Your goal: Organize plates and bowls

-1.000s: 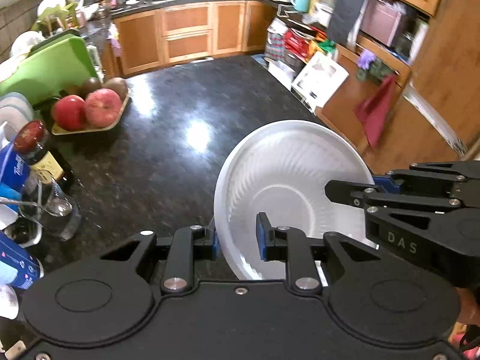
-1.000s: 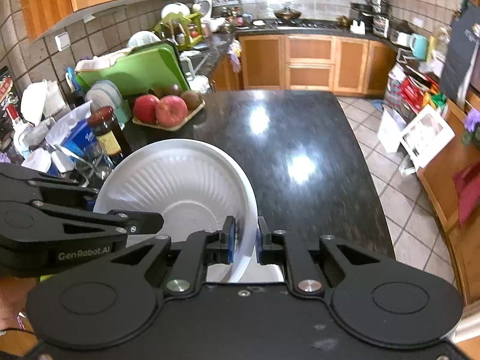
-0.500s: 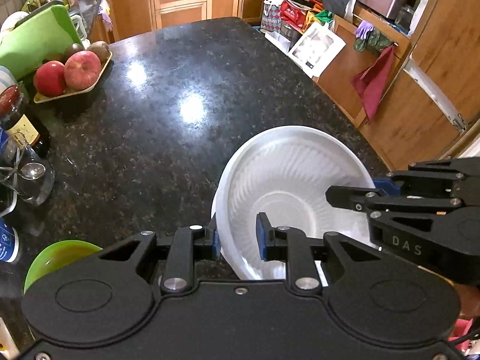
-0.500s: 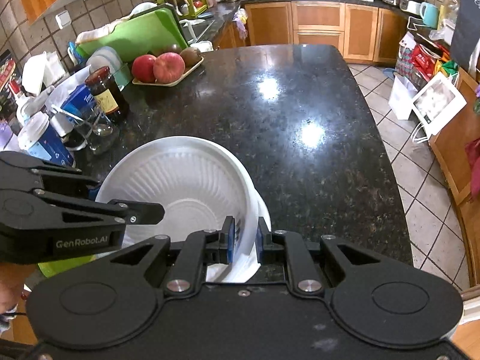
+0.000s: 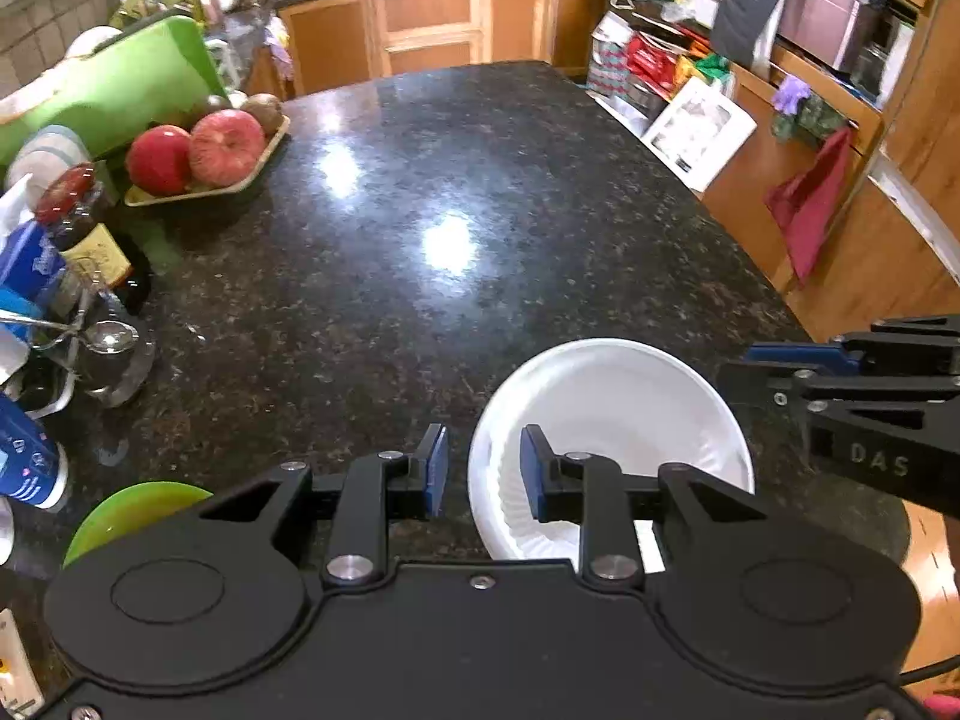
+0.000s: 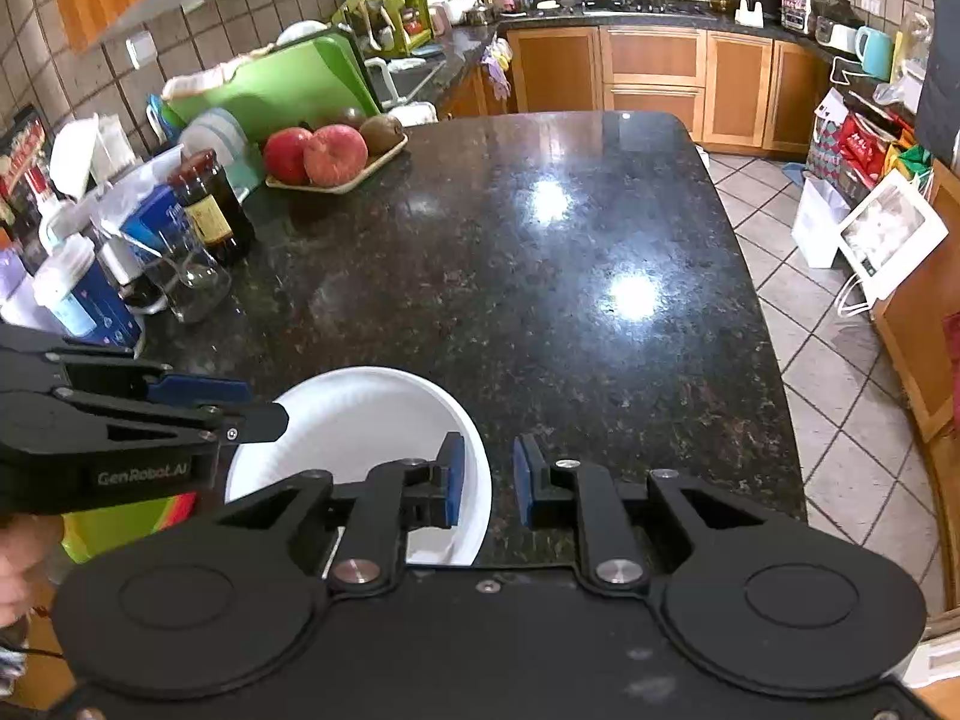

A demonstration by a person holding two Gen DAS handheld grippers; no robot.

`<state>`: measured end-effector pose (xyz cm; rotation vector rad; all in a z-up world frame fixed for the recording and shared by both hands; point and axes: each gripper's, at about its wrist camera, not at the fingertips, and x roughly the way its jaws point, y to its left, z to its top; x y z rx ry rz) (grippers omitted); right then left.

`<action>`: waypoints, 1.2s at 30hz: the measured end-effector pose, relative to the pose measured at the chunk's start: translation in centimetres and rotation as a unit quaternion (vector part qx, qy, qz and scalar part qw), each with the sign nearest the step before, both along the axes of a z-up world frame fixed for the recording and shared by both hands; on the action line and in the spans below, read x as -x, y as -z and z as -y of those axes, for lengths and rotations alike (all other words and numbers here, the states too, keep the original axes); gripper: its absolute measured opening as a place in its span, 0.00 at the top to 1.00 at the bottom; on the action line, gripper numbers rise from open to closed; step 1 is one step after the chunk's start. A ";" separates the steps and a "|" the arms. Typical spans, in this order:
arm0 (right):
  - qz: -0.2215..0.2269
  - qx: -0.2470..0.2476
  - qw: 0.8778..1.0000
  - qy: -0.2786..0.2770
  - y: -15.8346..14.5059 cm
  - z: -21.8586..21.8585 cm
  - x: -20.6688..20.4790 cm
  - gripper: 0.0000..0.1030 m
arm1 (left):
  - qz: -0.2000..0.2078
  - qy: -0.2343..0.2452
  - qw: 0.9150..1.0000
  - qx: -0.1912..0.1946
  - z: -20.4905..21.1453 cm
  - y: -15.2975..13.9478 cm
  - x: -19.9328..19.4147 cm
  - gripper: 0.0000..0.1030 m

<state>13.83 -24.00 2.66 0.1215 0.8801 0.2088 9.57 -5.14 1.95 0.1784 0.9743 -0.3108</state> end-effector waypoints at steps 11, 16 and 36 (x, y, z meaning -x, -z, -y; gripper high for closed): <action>0.047 -0.025 0.999 0.002 0.1 0.6 1.7 0.70 | 0.074 -0.054 0.996 -0.012 -0.3 -0.6 1.9 0.49; 0.074 -0.032 0.997 0.006 0.4 0.7 2.6 0.65 | 0.111 -0.081 0.990 -0.035 0.1 -0.5 3.0 0.47; 0.223 -0.019 0.974 0.016 1.9 1.0 7.4 0.39 | 0.149 -0.181 0.972 0.025 -1.9 1.0 7.1 0.30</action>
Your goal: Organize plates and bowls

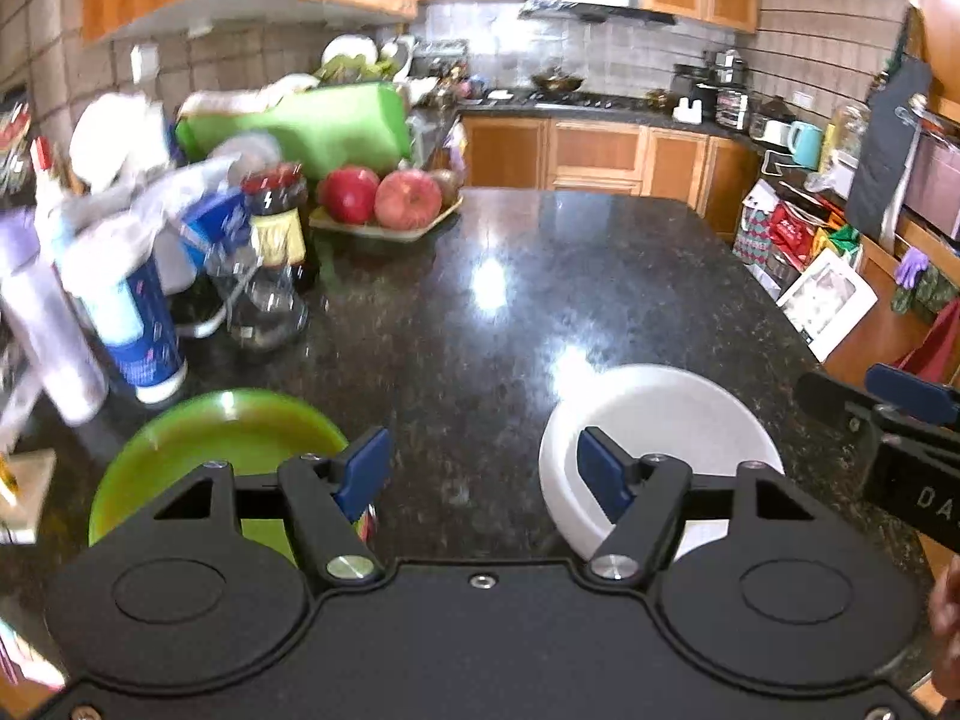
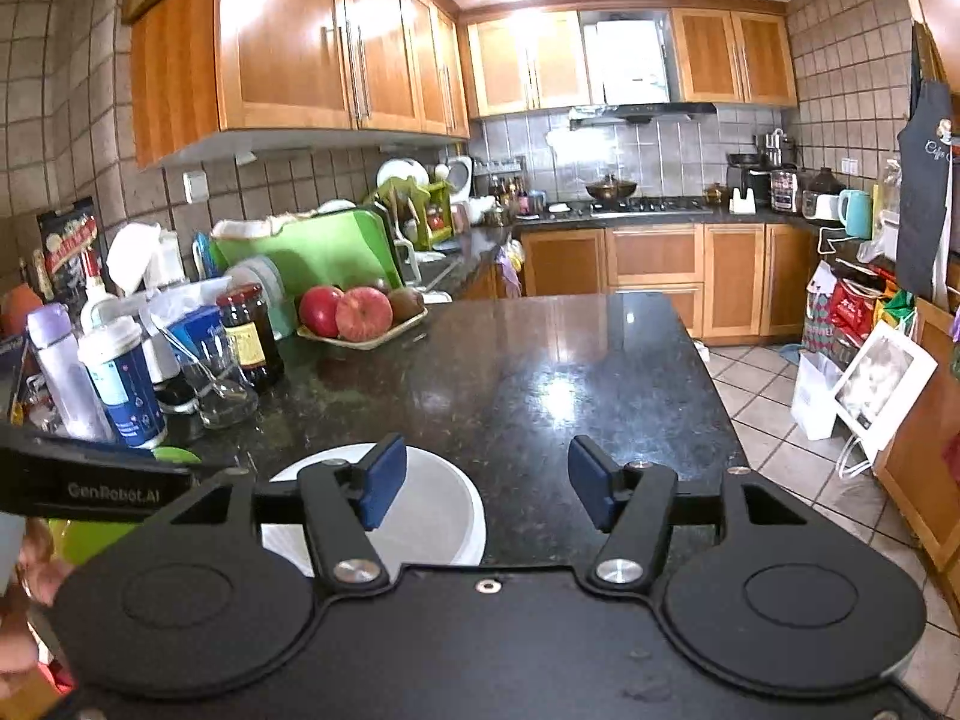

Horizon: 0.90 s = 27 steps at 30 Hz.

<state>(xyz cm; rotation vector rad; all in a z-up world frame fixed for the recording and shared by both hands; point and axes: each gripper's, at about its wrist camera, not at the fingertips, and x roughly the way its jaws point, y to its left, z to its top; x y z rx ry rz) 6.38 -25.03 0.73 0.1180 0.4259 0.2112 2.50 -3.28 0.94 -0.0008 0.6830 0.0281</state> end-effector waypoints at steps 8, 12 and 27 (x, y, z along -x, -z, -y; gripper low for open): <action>-0.010 -0.008 1.000 0.004 1.2 -0.2 -0.7 0.39 | -0.028 -0.028 0.999 0.020 -0.2 1.6 0.9 0.35; -0.026 -0.006 1.000 -0.012 1.7 -0.7 -1.1 0.39 | -0.022 -0.034 0.999 0.009 0.2 1.8 1.4 0.35; -0.070 -0.010 0.997 0.023 2.2 -1.6 -2.9 0.40 | -0.024 0.086 0.996 -0.002 1.3 0.8 0.2 0.35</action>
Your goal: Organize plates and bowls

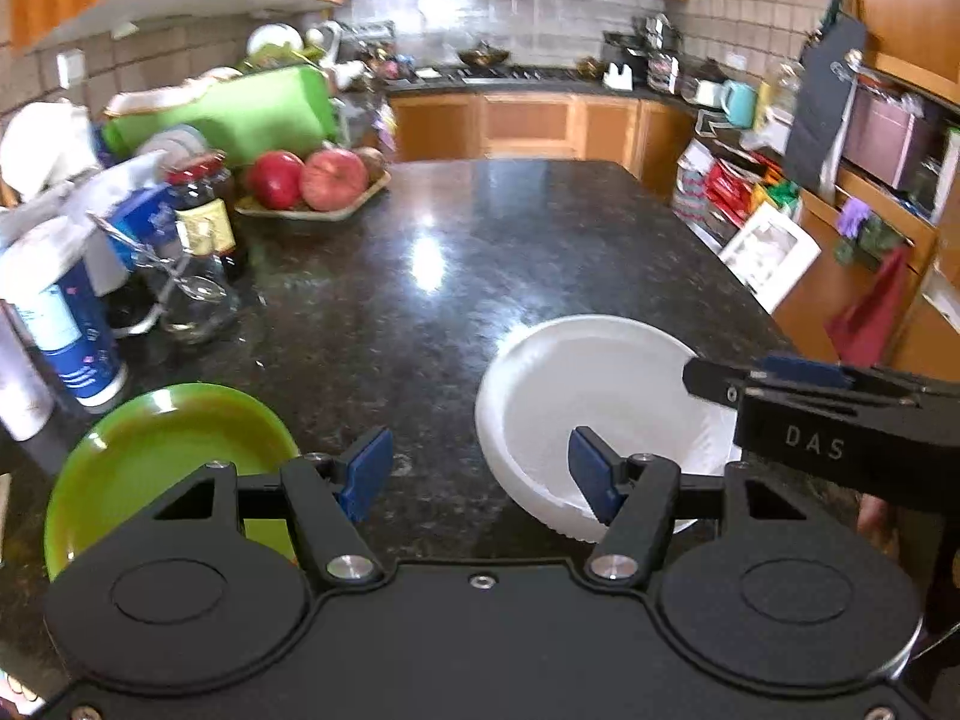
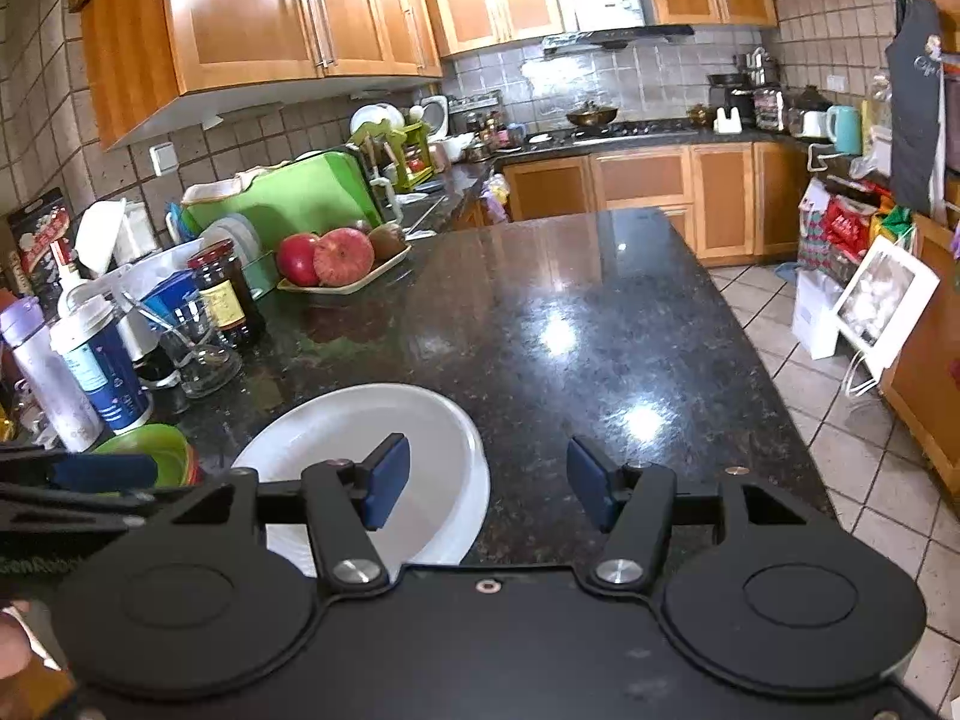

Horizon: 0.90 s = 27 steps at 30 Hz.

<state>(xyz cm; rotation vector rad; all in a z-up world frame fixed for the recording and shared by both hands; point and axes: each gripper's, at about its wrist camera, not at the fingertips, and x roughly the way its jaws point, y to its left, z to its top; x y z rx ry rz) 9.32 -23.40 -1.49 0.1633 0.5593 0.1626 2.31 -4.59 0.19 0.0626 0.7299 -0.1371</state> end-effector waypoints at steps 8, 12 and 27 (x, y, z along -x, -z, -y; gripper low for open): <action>0.002 0.011 1.000 -0.003 0.0 -0.5 -0.1 0.41 | -0.020 0.018 1.000 -0.007 0.5 1.0 -1.1 0.36; -0.029 0.000 1.000 -0.008 0.5 -0.1 -0.7 0.49 | -0.041 0.016 0.999 -0.007 0.4 1.7 -1.9 0.36; -0.084 0.011 0.996 -0.020 1.8 -1.2 -3.4 0.57 | -0.098 -0.002 0.995 0.004 0.5 2.5 -4.4 0.41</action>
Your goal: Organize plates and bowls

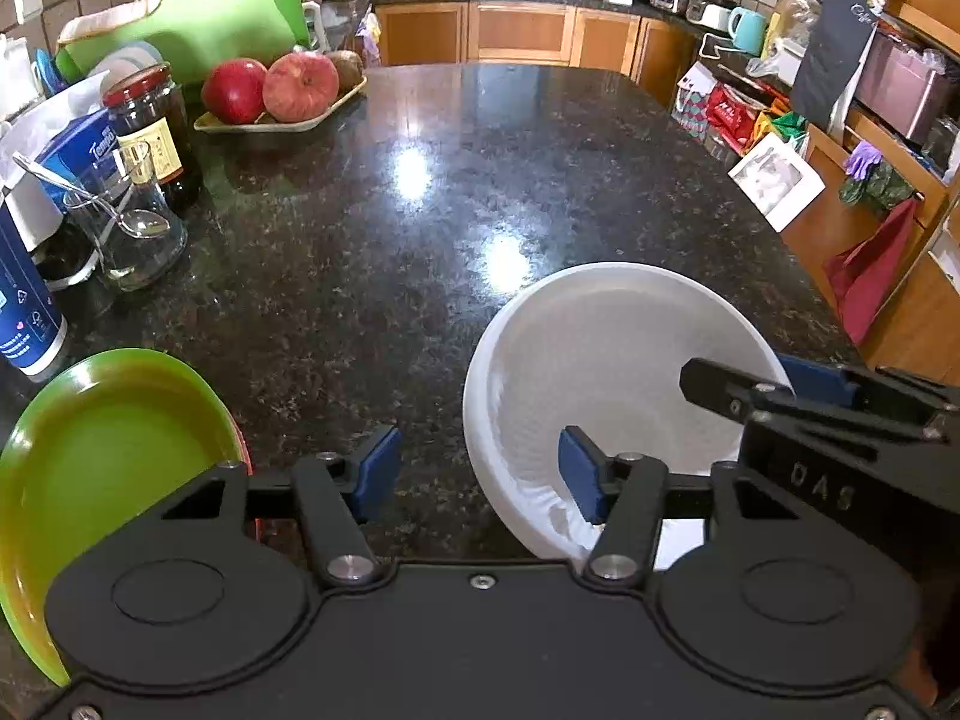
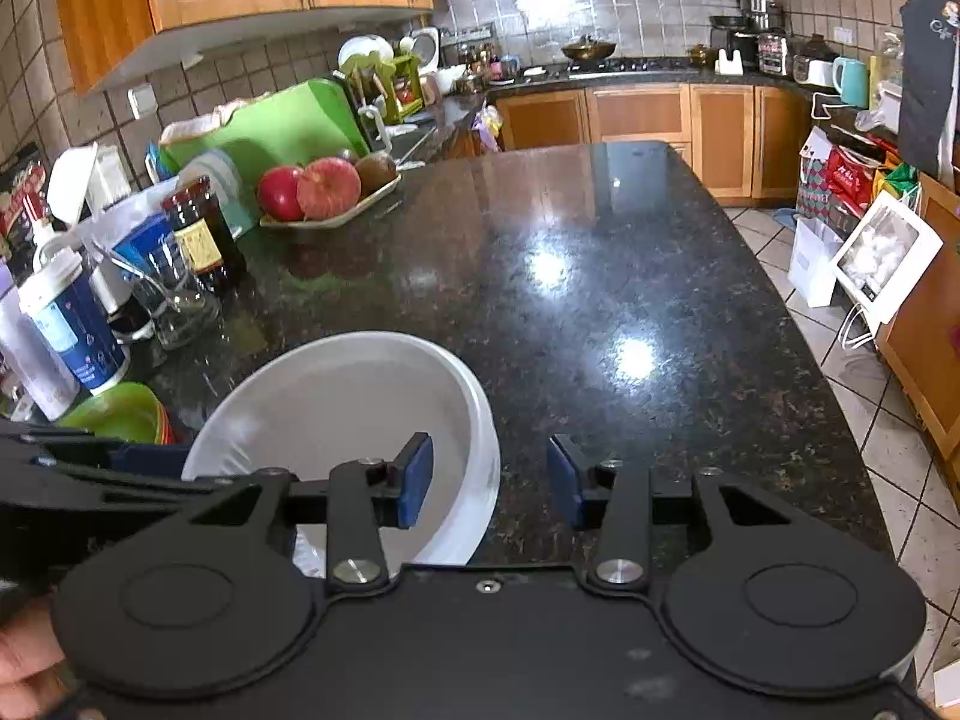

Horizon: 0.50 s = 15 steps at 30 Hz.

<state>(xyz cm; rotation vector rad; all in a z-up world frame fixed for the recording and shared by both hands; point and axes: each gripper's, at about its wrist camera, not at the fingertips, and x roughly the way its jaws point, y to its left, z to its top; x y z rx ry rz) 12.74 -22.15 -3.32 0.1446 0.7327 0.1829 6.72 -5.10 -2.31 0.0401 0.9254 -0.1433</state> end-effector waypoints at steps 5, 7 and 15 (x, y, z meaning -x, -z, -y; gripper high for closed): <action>-0.007 0.004 1.000 -0.010 0.3 -0.3 -0.4 0.60 | -0.007 -0.009 1.000 -0.001 0.2 0.2 -0.4 0.42; -0.012 0.003 1.000 -0.011 0.4 -0.2 -0.6 0.60 | -0.008 -0.012 1.000 -0.001 0.3 0.2 -0.5 0.42; -0.027 0.003 0.999 -0.020 1.0 0.3 -1.1 0.68 | -0.016 -0.033 0.999 -0.002 0.6 0.5 -0.7 0.43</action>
